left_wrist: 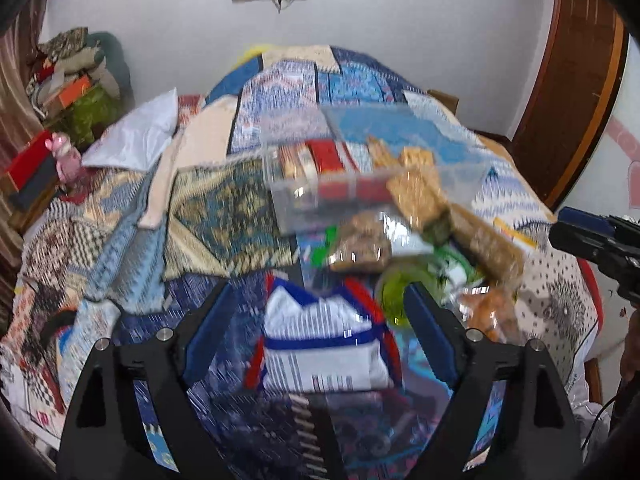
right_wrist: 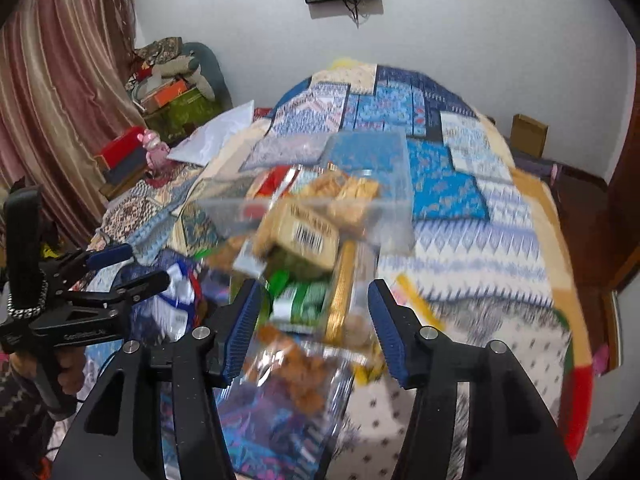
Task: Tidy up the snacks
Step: 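Grasp the white-and-blue bag with left tool while right tool grasps an orange snack bag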
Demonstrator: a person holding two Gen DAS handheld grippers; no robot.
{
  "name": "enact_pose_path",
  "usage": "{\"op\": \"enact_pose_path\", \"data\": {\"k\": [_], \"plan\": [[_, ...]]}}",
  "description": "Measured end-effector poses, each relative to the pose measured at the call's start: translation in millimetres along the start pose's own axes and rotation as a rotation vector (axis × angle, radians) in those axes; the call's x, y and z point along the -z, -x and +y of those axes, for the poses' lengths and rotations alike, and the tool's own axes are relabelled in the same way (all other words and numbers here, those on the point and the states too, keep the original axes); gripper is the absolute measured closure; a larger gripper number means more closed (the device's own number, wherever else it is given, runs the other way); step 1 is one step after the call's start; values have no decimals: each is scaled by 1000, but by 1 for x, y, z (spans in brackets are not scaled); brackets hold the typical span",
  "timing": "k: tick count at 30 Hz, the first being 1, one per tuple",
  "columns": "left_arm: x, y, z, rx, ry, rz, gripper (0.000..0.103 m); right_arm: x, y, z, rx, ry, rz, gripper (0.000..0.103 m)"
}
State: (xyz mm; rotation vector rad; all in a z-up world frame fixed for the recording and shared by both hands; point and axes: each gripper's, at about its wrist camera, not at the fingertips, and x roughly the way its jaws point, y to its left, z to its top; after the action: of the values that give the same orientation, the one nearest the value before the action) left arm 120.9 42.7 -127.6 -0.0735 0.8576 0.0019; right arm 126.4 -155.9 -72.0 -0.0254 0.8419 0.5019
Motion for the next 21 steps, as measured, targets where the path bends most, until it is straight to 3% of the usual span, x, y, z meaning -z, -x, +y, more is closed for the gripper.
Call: {"op": "enact_pose_path", "data": {"k": [9,15,21], "plan": [[29,-26,1,2,1,64,17,37,-22,5,-6,-62,77,31],[35,-36,3,13,2,73,9,52,-42,10,-33,-97,137,31],[36,-49,7,48,49,89,4,55,-53,15,-29,-101,158,22]]}}
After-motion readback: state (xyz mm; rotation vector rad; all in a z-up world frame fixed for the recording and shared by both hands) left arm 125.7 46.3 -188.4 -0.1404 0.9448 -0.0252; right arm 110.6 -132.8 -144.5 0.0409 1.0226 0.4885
